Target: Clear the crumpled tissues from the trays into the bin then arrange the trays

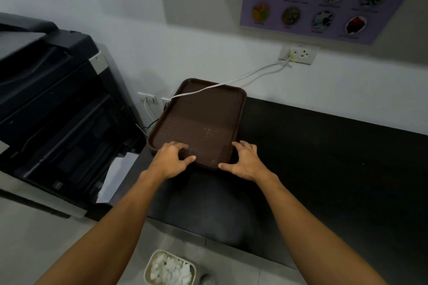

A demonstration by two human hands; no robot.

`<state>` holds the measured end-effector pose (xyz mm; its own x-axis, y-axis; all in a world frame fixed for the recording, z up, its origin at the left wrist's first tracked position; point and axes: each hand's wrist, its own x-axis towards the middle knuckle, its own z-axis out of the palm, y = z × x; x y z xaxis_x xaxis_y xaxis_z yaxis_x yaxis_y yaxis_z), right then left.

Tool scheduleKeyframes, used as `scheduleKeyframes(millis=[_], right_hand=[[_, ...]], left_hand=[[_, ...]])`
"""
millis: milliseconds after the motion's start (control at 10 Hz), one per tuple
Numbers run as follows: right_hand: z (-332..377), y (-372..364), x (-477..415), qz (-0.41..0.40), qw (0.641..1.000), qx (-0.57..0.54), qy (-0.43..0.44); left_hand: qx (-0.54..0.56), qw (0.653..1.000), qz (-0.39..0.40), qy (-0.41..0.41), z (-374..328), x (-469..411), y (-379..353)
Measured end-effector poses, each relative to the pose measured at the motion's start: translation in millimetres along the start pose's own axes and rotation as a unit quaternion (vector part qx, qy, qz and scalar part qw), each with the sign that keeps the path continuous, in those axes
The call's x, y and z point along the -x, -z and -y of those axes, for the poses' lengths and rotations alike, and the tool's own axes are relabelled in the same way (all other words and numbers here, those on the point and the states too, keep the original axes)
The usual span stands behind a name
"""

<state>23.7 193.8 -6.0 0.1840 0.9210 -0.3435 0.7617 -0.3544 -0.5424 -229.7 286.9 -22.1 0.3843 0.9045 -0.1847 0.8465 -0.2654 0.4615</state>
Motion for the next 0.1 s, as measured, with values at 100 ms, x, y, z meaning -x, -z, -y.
scheduleKeyframes(millis=[100], right_hand=[[-8.1,8.7,20.5,-0.025,0.999,-0.016,0.011]], left_hand=[[0.007,1.000,-0.015,-0.012,-21.4,10.4,-4.6]])
